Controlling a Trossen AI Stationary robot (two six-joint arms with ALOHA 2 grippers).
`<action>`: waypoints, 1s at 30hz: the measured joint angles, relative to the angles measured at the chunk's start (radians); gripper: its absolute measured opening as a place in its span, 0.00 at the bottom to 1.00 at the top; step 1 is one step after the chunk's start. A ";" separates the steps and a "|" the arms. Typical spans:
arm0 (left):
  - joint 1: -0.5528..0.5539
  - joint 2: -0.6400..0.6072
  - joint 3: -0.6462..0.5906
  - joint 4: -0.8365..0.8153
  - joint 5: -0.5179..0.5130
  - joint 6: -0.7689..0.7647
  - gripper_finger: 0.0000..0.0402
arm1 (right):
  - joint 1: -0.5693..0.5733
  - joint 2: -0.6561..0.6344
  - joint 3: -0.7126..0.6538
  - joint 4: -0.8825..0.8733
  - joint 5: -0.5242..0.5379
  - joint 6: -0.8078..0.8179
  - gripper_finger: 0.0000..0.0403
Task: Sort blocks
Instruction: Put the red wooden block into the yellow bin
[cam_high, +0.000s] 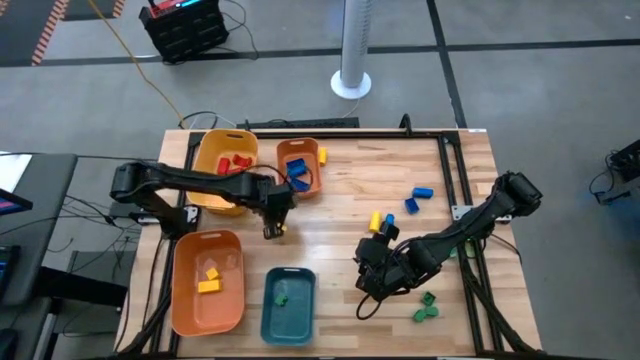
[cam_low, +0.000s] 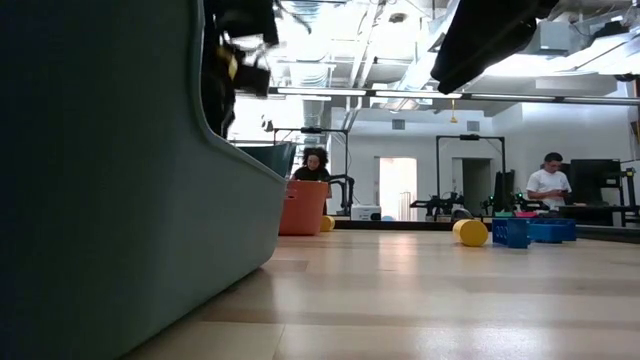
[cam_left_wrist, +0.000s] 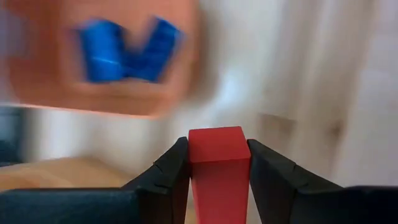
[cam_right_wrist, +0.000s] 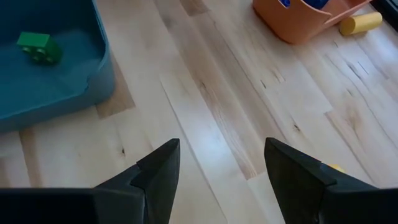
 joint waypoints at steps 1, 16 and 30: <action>-0.002 -0.020 0.025 -0.033 -0.050 0.019 0.32 | 0.000 0.000 0.000 0.003 0.000 0.004 0.61; 0.531 -0.319 -0.179 -0.032 0.045 0.129 0.32 | 0.059 0.000 0.000 0.037 0.122 0.038 0.61; 0.829 -0.027 -0.204 0.037 0.176 0.216 0.42 | -0.002 0.021 -0.178 0.104 0.128 0.105 0.61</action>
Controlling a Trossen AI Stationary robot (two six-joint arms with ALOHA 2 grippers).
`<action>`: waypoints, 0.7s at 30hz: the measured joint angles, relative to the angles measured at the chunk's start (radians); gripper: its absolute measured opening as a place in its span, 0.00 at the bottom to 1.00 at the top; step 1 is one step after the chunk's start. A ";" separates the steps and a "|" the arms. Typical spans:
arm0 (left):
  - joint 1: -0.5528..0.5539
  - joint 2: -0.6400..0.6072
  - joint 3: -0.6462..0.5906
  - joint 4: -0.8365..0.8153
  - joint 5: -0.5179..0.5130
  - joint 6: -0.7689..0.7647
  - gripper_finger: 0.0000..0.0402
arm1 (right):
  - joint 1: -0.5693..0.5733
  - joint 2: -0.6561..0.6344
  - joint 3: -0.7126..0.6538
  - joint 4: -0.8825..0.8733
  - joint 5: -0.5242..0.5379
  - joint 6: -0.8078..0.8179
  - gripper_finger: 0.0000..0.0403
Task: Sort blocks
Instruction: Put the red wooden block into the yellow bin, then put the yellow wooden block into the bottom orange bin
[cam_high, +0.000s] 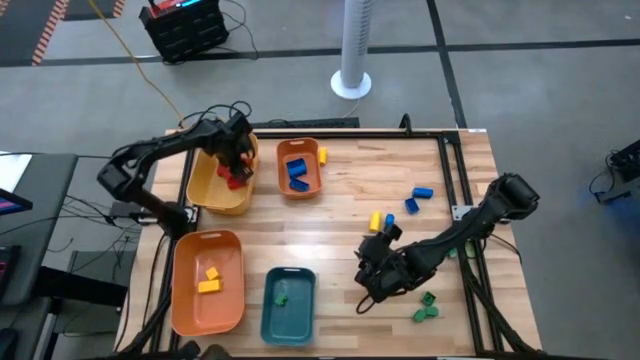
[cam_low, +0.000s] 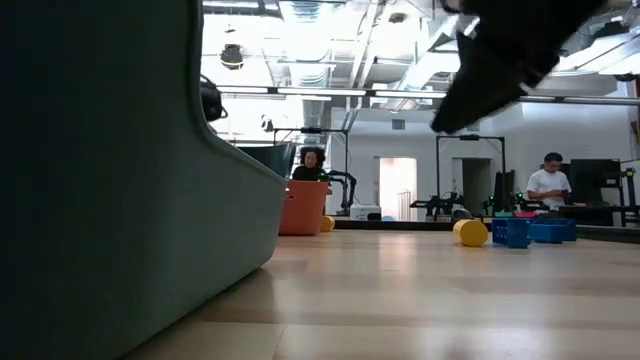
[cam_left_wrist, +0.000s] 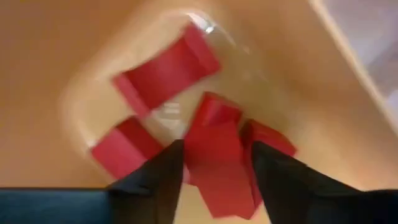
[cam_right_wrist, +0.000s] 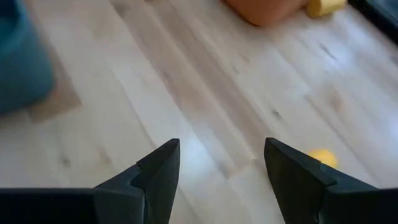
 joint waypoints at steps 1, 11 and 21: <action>0.000 0.006 0.000 0.002 0.011 0.000 0.45 | -0.006 -0.007 -0.015 -0.002 0.001 0.002 0.61; -0.028 -0.086 0.084 0.057 0.025 0.011 0.59 | -0.340 -0.158 -0.198 0.281 -0.132 -0.451 0.61; -0.326 -0.376 0.085 0.123 0.019 -0.052 0.60 | -0.709 -0.104 -0.273 0.598 -0.514 -0.911 0.61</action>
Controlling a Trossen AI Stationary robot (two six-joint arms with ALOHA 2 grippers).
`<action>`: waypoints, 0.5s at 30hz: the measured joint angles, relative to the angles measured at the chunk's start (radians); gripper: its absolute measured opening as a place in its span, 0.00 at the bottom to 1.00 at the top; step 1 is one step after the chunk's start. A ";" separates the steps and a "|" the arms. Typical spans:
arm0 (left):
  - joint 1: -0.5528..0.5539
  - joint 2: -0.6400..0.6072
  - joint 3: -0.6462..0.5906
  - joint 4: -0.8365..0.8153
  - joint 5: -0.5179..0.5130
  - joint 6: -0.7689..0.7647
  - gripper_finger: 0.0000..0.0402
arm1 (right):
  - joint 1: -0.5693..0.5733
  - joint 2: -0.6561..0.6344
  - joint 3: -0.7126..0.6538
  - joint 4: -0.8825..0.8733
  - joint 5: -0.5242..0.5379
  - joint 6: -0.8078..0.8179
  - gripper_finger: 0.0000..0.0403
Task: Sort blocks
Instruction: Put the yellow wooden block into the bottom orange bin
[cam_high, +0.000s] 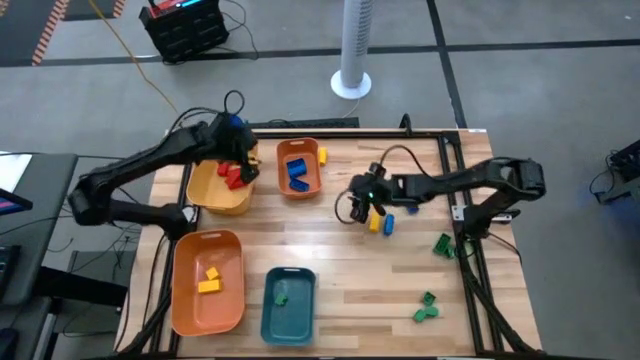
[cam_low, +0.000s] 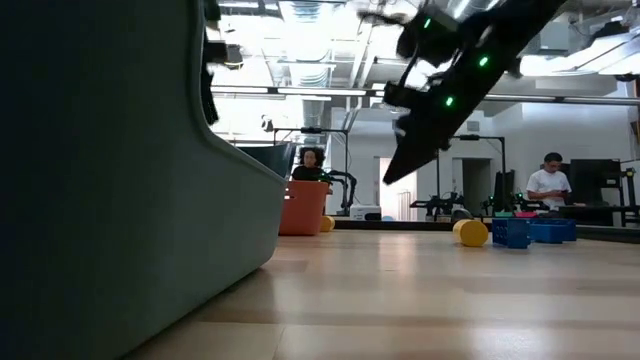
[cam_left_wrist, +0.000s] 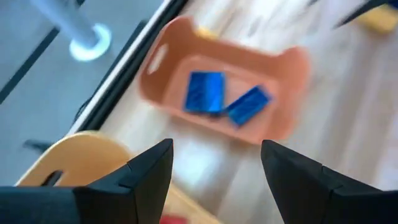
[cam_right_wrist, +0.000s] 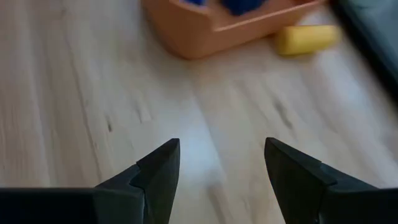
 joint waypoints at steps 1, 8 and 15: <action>-0.033 -0.018 0.000 0.001 0.000 -0.014 0.60 | -0.025 0.021 0.004 0.016 -0.046 -0.043 0.61; -0.203 -0.104 -0.114 0.247 -0.042 -0.036 0.60 | -0.191 0.183 0.119 0.053 -0.237 -0.281 0.68; -0.245 -0.114 -0.198 0.399 -0.064 -0.032 0.60 | -0.286 0.296 0.293 0.000 -0.268 -0.377 0.92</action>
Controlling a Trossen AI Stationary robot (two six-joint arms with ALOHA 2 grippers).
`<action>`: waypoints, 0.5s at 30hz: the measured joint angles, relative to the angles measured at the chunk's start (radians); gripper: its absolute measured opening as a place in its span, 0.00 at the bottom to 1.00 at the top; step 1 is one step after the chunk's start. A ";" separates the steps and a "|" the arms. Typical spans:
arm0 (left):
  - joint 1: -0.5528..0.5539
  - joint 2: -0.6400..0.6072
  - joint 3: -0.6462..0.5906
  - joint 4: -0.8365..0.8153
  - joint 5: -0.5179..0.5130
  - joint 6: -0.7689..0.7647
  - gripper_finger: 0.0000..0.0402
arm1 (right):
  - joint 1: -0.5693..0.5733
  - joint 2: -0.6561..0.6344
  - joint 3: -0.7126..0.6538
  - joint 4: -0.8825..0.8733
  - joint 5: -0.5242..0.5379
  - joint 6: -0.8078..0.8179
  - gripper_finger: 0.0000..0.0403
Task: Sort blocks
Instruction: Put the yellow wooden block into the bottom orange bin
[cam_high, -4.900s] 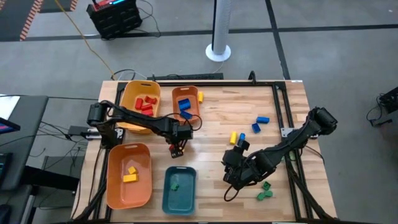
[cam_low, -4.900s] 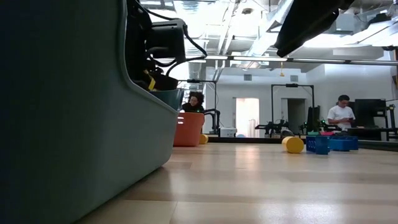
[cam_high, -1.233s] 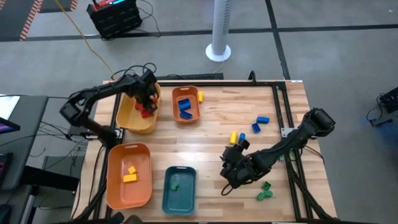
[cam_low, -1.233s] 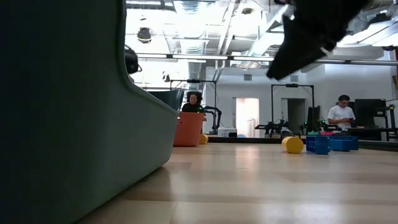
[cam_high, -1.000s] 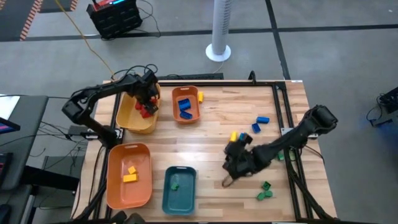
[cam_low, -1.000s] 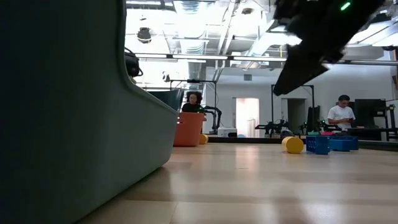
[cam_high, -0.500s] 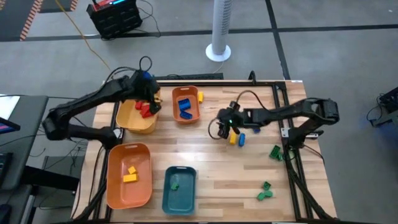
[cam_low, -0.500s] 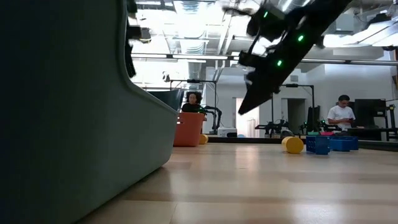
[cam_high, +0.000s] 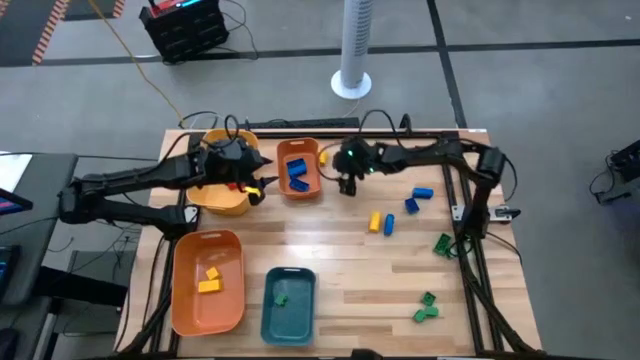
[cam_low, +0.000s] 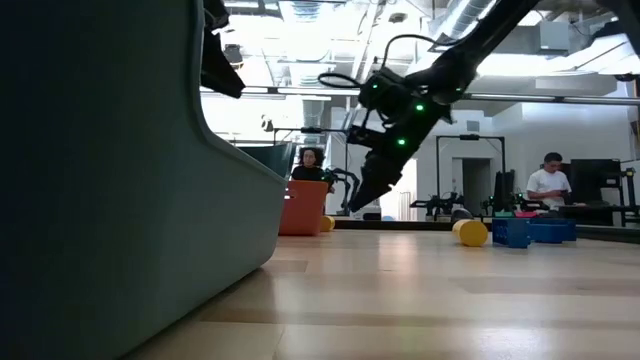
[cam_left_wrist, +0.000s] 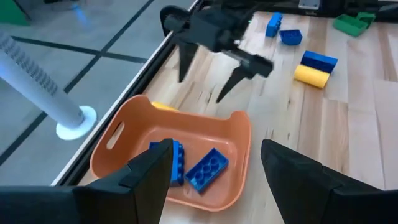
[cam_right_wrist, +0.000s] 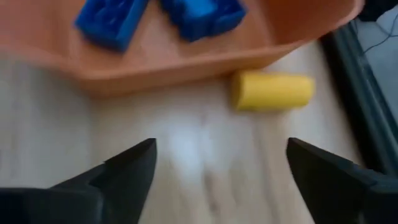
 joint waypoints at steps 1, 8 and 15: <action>-0.003 -0.001 -0.004 0.009 -0.002 0.000 0.60 | -0.008 0.012 0.026 -0.010 -0.001 -0.002 0.96; -0.007 0.000 -0.054 0.140 -0.002 0.001 0.60 | -0.068 0.136 0.200 -0.067 -0.075 -0.085 0.96; -0.007 0.000 -0.080 0.149 -0.002 -0.026 0.60 | -0.110 0.199 0.290 -0.135 -0.127 -0.111 0.99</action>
